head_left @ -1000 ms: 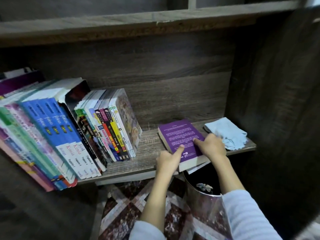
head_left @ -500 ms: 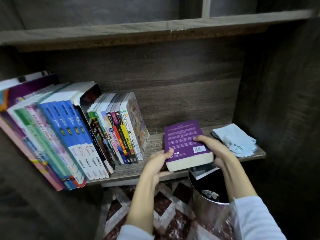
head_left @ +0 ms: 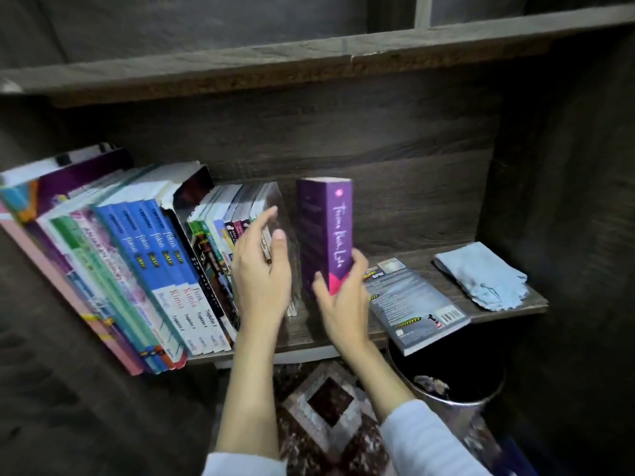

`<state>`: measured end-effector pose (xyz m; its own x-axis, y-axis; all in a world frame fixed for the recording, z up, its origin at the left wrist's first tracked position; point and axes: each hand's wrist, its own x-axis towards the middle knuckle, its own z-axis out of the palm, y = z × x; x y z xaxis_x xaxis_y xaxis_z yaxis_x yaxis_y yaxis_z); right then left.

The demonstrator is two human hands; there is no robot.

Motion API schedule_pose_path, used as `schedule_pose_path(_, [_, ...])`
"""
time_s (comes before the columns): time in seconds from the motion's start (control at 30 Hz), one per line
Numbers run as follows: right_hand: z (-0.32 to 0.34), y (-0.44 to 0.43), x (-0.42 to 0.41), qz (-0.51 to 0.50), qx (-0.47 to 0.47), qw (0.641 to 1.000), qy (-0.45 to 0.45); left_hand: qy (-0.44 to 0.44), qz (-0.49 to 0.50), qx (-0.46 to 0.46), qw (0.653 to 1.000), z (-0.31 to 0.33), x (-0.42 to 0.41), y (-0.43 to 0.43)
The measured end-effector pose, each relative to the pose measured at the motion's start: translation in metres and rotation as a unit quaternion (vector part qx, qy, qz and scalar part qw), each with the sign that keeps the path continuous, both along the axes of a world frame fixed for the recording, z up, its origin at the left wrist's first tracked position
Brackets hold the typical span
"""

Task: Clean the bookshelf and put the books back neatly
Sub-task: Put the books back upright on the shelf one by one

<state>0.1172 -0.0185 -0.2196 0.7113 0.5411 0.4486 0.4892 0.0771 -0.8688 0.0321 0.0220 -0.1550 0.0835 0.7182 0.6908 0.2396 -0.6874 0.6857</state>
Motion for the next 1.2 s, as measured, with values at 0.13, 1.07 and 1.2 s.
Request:
schedule_pose_path(0.13, [-0.032,0.010,-0.021,0.082,-0.007,0.995,-0.060,0.184,-0.031,0.018,0.982,-0.004,-0.015,0.005])
schedule_pose_path(1.07, [-0.039,0.034,0.018,0.083,-0.327,0.936,-0.098,0.443,0.184,0.105,0.871,0.015,0.006,0.052])
schedule_pose_path(1.2, [-0.036,0.035,0.017,0.056,-0.331,0.938,-0.089,0.439,0.196,0.118,0.869,0.011,0.008,0.055])
